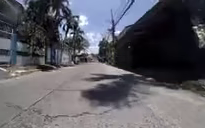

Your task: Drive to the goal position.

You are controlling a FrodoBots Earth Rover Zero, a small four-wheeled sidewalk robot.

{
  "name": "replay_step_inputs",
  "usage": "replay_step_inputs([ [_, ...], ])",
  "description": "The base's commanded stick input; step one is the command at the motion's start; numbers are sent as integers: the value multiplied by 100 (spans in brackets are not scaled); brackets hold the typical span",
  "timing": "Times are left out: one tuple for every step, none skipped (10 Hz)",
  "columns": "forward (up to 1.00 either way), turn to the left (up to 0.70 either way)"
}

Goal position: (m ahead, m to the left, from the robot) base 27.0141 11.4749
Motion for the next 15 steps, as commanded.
replay_step_inputs([
  [100, 11],
  [100, 11],
  [100, 11],
  [100, 11],
  [100, 11],
  [100, 11],
  [100, 11],
  [100, -8],
  [100, -29],
  [100, -29],
  [100, -29],
  [100, -29],
  [100, -29],
  [100, -29],
  [100, -29],
])
